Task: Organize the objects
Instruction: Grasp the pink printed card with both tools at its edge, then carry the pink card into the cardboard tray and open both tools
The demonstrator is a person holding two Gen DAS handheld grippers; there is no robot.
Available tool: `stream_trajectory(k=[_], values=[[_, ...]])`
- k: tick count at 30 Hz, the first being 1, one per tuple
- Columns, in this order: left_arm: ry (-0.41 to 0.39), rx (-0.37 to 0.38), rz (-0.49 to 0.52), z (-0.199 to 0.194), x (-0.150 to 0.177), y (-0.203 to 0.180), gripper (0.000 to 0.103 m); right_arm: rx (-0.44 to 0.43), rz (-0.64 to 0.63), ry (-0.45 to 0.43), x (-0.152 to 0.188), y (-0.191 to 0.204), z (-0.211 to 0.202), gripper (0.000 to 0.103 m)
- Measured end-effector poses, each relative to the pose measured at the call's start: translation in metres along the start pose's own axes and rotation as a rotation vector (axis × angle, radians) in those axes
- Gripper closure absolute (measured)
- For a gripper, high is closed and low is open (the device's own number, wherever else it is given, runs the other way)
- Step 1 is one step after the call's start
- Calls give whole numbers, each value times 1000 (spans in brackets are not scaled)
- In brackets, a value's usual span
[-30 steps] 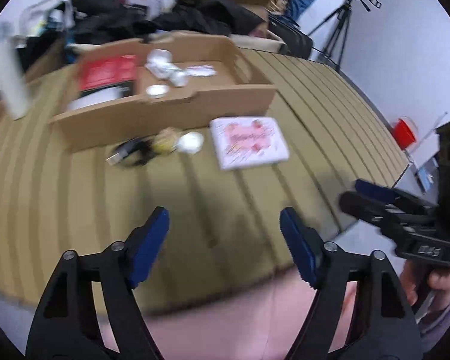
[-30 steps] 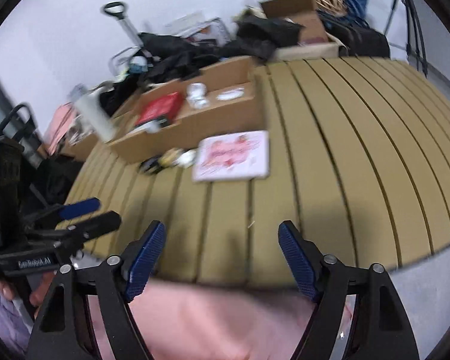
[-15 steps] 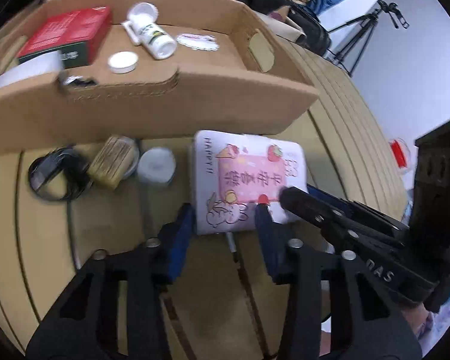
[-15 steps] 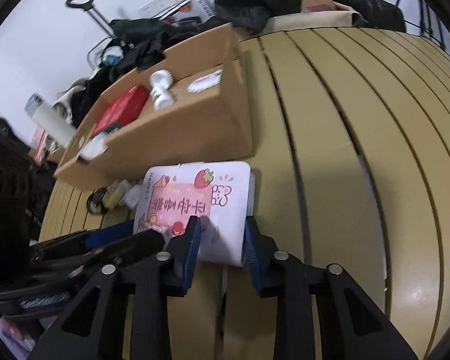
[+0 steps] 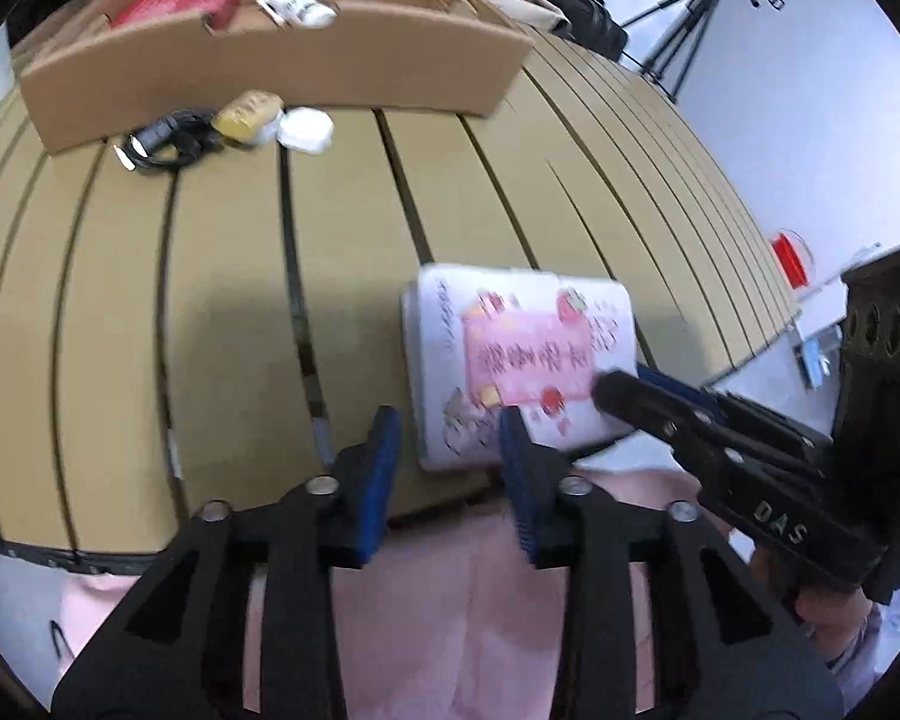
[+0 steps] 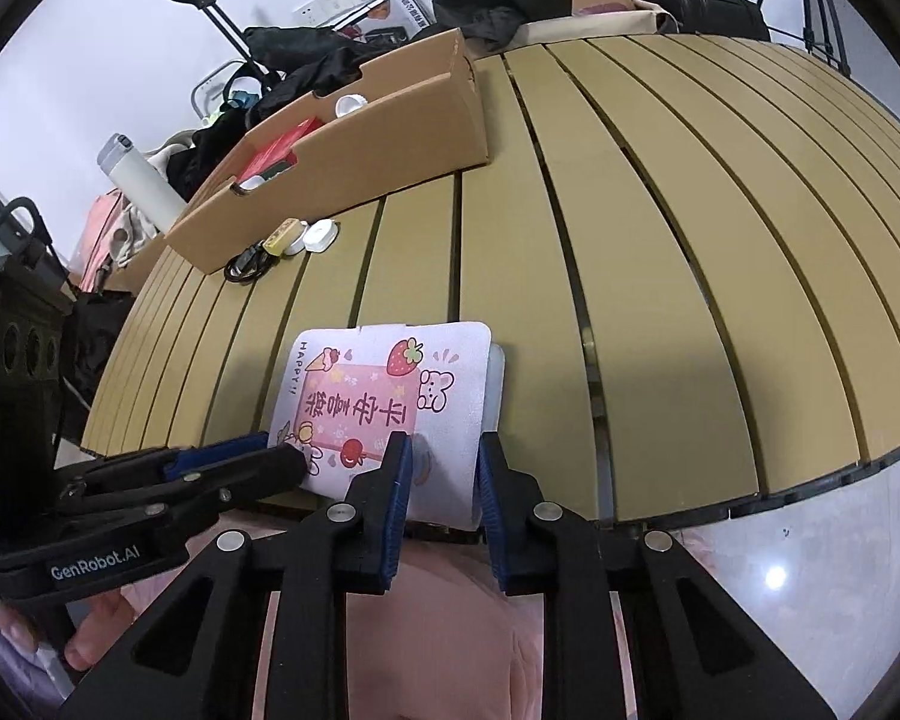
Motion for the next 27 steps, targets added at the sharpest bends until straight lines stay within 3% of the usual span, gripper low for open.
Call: stream_trajectory(k=[1, 2, 4, 8, 9, 13, 17, 20, 27], values=[[-14, -15, -3, 0, -4, 3, 42, 2, 7, -2, -3, -1, 1, 79], [-34, -33, -7, 1, -8, 7, 41, 5, 12, -8, -5, -2, 1, 79], [-46, -48, -11, 4, -11, 11, 43, -4, 33, -6, -7, -4, 4, 78], [-33, -8, 12, 8, -6, -3, 79, -23, 55, -6, -3, -3, 5, 79], [-40, -3, 17, 7, -6, -5, 81, -23, 55, -6, -3, -3, 5, 79], [-71, -42, 62, 5, -6, -10, 81, -44, 45, 2, -2, -2, 6, 79], [-61, -27, 29, 6, -6, -7, 82, -75, 77, 7, -1, -3, 7, 79], [-68, -28, 7, 1, -10, -10, 83, -49, 30, -7, -3, 3, 3, 81], [-156, 51, -32, -36, -56, -24, 83, -83, -8, -91, -43, 21, -24, 81]])
Point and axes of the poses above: each gripper's, at about its wrist camera, not at the fingertips, and z roughly the way its jaws point, y to its left, x to its underside, the point moved 10 cm from there along z, roughly the way its jaws point, and after that the axes turned 13 degrees about -y, right-handed, at the moved point
